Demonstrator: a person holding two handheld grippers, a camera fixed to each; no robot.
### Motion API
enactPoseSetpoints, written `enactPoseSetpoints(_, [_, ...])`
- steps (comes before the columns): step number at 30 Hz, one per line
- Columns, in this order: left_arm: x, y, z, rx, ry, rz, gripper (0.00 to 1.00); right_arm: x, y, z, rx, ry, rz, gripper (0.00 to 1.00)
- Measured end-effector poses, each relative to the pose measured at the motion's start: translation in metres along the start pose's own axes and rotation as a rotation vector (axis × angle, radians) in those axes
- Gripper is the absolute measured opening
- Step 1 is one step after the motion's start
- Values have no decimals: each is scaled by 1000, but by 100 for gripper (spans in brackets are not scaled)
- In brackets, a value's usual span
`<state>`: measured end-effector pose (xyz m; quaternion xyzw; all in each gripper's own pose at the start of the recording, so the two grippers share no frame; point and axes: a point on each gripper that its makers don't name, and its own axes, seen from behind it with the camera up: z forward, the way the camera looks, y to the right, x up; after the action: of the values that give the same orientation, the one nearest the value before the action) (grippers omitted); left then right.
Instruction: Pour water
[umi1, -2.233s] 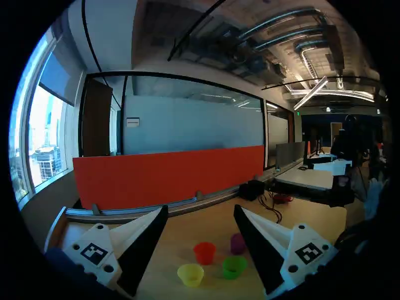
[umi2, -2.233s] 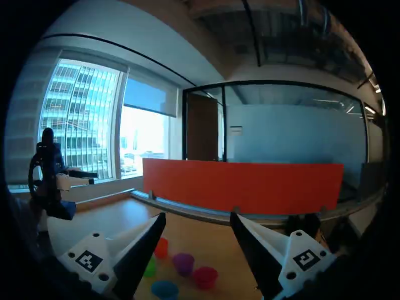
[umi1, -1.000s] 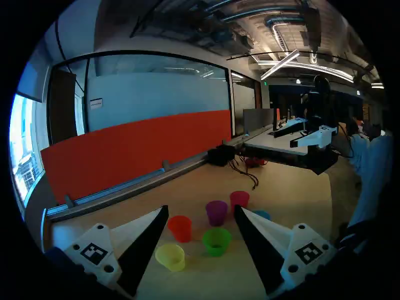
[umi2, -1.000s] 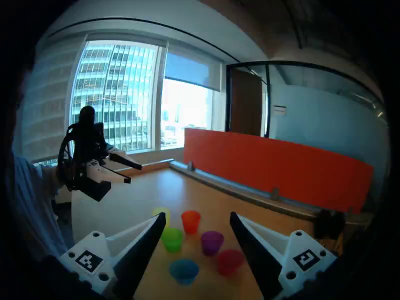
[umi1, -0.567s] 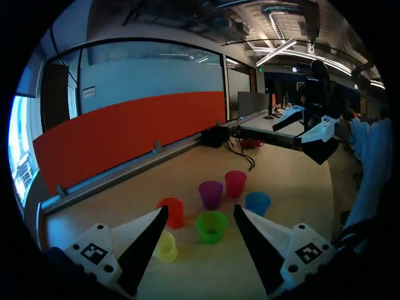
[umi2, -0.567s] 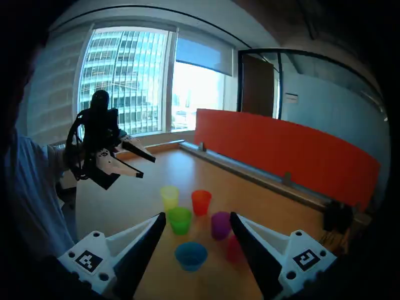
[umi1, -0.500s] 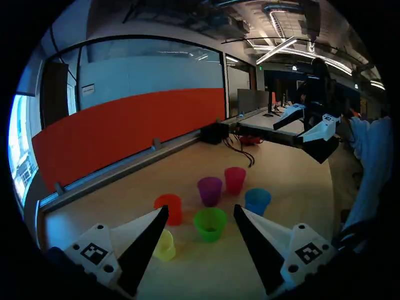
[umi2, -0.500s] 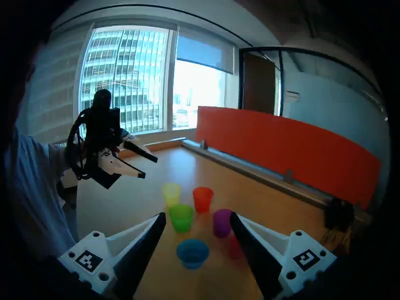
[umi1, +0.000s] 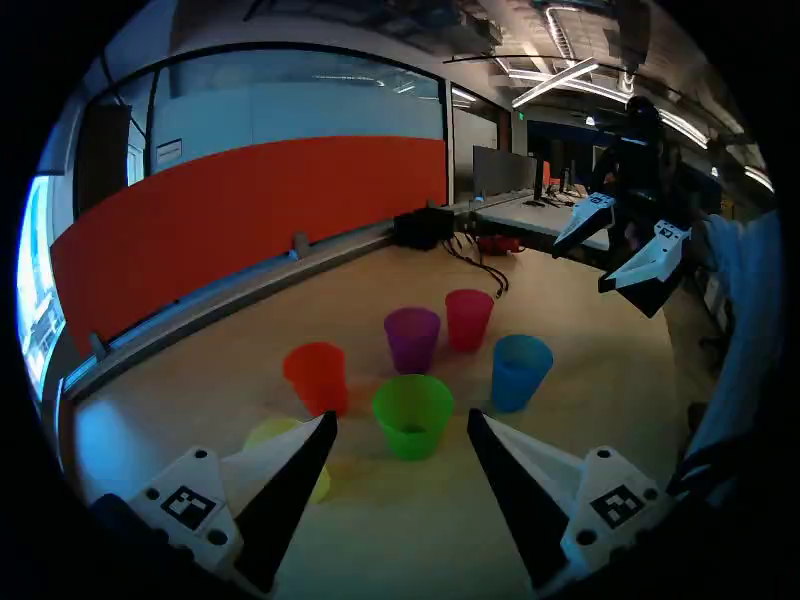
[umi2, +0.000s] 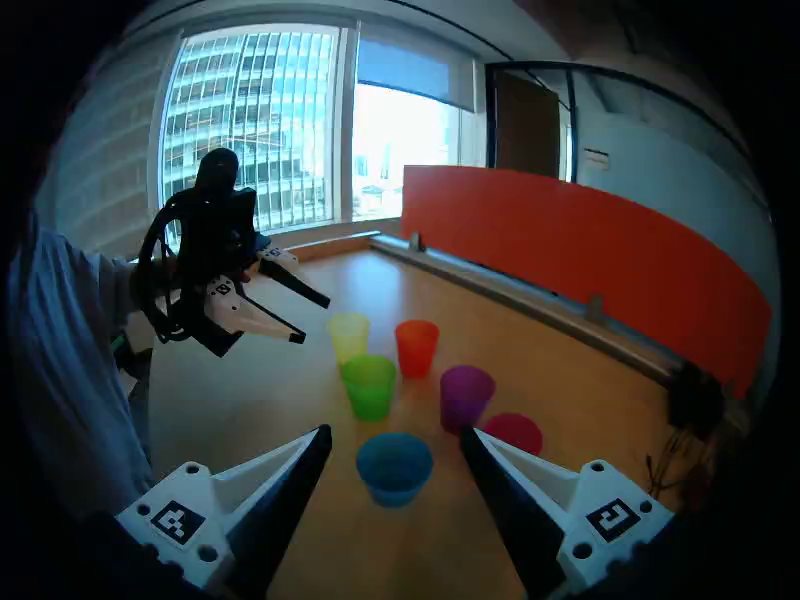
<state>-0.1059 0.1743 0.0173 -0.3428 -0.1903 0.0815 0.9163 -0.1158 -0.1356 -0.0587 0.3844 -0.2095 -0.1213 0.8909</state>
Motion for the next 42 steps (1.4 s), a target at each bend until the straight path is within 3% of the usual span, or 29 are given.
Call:
enactPoseSetpoints(14, [-36,15,36,-6,-56,4,97,-59,0,24,21,-110,-18,99])
enactPoseSetpoints(32, [-52,10,63,6,-96,-8,97,-94,6,39,17,-169,-9,99])
enactPoseSetpoints(42, [-50,8,77,2,-97,-14,97,-105,6,58,28,-201,-4,99])
